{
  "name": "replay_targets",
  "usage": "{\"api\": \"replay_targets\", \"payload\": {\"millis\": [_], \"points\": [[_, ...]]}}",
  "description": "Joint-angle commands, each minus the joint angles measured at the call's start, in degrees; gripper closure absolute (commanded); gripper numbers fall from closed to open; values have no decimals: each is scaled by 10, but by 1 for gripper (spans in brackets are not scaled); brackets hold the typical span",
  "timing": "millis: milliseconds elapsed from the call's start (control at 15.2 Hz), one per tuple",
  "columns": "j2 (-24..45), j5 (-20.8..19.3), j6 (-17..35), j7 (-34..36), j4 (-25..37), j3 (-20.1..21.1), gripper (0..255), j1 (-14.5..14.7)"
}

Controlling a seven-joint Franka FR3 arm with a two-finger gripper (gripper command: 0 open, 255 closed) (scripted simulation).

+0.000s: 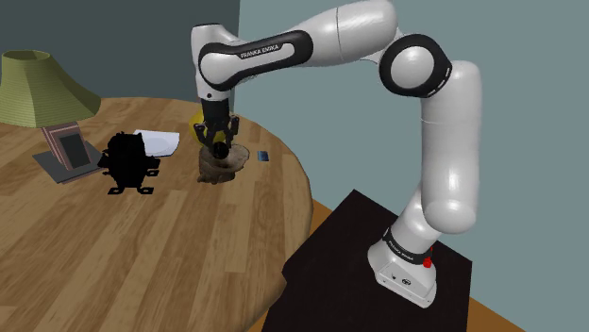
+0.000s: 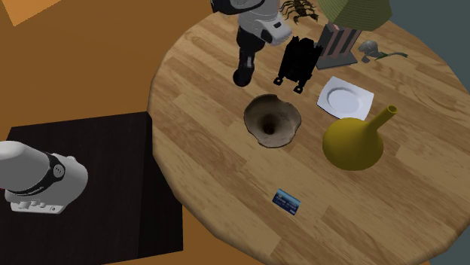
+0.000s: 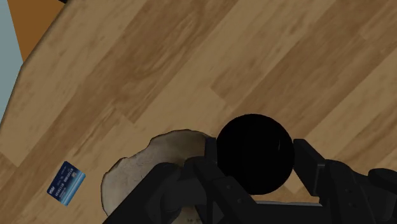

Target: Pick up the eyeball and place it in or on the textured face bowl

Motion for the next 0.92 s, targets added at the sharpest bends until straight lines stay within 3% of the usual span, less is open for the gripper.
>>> {"api": "replay_targets", "payload": {"millis": [0, 264, 528, 858], "points": [[25, -3, -17, -21, 41, -8, 255, -12], [92, -11, -62, -55, 153, -20, 255, -29], [181, -17, -126, -87, 306, -31, 255, -42], [187, -18, -93, -87, 279, -32, 255, -43]]}}
